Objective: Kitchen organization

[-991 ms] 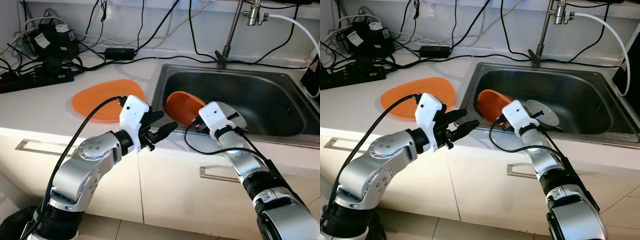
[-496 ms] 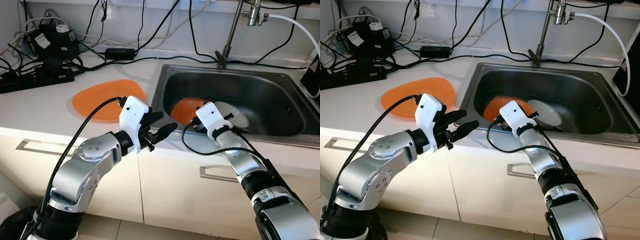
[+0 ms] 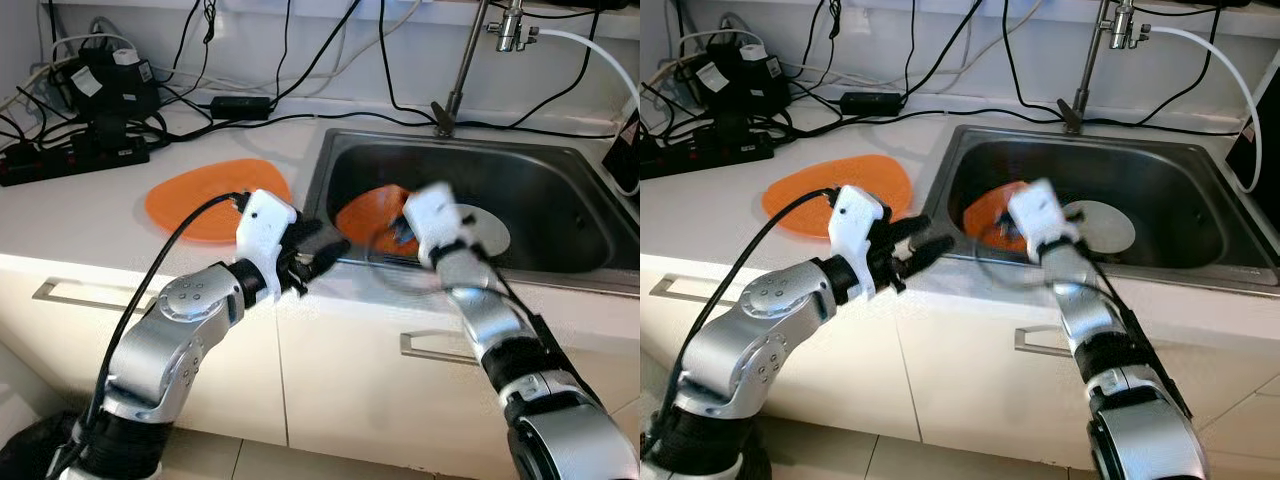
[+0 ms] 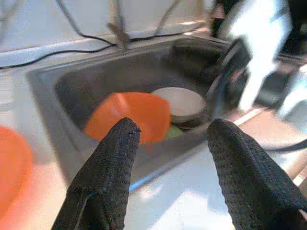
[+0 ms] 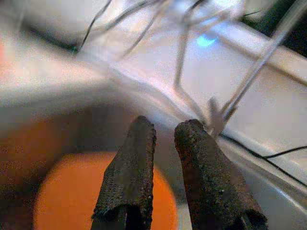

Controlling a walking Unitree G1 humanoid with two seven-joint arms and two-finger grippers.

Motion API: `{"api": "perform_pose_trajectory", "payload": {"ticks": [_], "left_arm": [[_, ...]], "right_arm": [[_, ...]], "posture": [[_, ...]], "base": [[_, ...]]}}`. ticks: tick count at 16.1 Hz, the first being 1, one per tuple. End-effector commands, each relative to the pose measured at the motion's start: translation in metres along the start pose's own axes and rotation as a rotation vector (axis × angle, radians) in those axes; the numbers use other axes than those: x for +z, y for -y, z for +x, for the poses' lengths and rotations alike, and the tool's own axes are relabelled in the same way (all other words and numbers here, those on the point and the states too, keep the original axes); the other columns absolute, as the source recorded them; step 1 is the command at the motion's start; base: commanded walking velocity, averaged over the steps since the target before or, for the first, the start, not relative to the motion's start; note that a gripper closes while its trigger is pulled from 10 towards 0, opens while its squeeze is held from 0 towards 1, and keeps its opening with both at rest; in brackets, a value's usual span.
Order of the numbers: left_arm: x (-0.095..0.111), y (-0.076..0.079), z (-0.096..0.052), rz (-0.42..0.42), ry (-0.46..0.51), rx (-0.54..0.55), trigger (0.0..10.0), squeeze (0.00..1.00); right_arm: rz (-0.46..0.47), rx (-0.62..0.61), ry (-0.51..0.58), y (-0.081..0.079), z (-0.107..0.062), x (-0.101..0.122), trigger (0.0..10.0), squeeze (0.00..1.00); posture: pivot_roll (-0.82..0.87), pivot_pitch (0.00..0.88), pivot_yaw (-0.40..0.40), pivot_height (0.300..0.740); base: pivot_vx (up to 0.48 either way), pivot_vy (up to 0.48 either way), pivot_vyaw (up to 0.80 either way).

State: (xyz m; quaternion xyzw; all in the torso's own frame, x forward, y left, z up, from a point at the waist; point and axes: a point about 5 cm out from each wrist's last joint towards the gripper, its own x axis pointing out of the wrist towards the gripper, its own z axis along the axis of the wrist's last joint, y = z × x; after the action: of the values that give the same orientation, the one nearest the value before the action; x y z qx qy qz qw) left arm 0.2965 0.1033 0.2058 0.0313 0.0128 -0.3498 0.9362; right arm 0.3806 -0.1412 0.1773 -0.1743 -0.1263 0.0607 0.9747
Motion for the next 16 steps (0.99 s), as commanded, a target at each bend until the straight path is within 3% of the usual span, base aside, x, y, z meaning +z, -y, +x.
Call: {"api": "perform_pose_trajectory", "payload": {"ticks": [1,5,6,7,8,9,13,14,16], "left_arm": [[0.008,-0.010,0.000,0.022,0.029,0.064,10.0,0.00],[0.013,-0.031,-0.002,0.048,0.050,0.233,10.0,0.00],[0.013,-0.035,-0.001,0.047,0.049,0.264,10.0,0.00],[0.015,-0.053,-0.005,0.015,0.067,0.379,10.0,0.00],[0.015,-0.057,-0.006,0.008,0.072,0.399,10.0,0.00],[0.015,-0.064,-0.009,-0.014,0.083,0.440,10.0,1.00],[0.014,-0.090,-0.024,-0.072,0.109,0.592,10.0,1.00],[0.012,-0.100,-0.030,-0.110,0.105,0.653,10.0,0.00],[0.008,-0.112,-0.040,-0.158,0.088,0.730,10.0,0.00]], "right_arm": [[0.110,-0.049,0.088,0.010,0.008,0.023,10.0,0.00],[0.423,-0.045,0.176,0.010,0.012,0.053,10.0,0.00],[0.457,-0.038,0.177,0.009,0.012,0.054,10.0,0.00],[0.519,-0.019,0.162,0.002,0.008,0.054,10.0,0.00],[0.526,-0.014,0.157,0.000,0.007,0.053,10.0,0.00],[0.562,0.000,0.139,-0.005,0.005,0.051,10.0,0.00],[0.636,0.067,0.089,-0.021,-0.004,0.050,10.0,0.00],[0.636,0.090,0.078,-0.025,-0.006,0.050,10.0,0.00],[0.628,0.113,0.070,-0.030,-0.008,0.050,10.0,0.00]], "posture": [[0.10,0.001,0.034,0.740],[0.09,0.006,0.036,0.740],[0.09,0.006,0.036,0.740],[0.09,0.006,0.036,0.740],[0.09,0.006,0.035,0.740],[0.09,0.006,0.035,0.740],[0.08,0.010,0.030,0.740],[0.08,0.010,0.030,0.740],[0.08,0.010,0.029,0.740]], "base": [[0.000,0.000,0.00],[0.000,0.000,0.00],[0.000,0.000,0.00],[0.000,0.000,0.00],[0.000,0.000,0.00],[0.000,0.000,0.00],[0.000,0.000,0.00],[0.000,0.000,0.00],[0.000,0.000,0.00]]}}
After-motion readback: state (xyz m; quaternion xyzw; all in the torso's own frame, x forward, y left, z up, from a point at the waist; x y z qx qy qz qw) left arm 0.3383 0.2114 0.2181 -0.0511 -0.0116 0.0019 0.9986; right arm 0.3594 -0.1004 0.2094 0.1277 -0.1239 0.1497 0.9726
